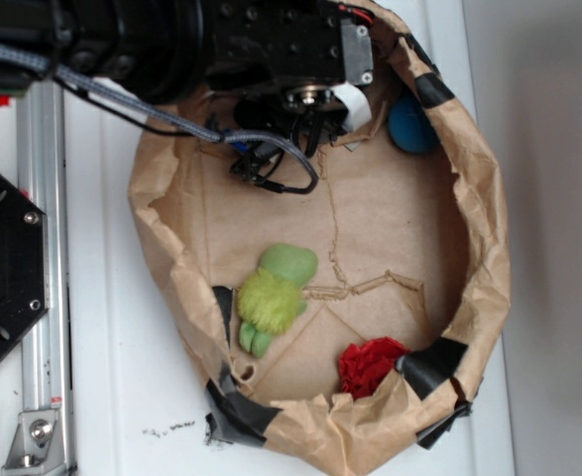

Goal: Grab the gray animal.

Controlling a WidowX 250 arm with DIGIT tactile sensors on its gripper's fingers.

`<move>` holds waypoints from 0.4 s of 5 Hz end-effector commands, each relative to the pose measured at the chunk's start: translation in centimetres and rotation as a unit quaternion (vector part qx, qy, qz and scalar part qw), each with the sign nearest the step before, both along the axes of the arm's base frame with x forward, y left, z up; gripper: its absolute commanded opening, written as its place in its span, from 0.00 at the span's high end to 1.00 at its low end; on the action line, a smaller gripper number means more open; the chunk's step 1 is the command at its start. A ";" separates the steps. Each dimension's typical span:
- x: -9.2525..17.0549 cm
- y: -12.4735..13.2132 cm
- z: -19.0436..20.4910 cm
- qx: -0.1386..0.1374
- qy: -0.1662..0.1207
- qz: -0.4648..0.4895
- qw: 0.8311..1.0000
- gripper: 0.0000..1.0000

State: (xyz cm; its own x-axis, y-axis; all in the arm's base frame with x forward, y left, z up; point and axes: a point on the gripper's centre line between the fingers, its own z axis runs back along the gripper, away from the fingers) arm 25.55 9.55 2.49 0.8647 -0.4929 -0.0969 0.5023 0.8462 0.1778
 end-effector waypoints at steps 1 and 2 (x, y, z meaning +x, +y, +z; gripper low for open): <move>-0.2 -3.6 5.0 -0.090 -0.041 0.055 0.994 1.00; -0.1 -7.4 8.7 -0.140 -0.067 0.075 0.985 1.00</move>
State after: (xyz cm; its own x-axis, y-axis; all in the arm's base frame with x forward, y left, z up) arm 24.43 3.05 8.93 0.9387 -0.3380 0.0674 0.3418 0.9382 -0.0548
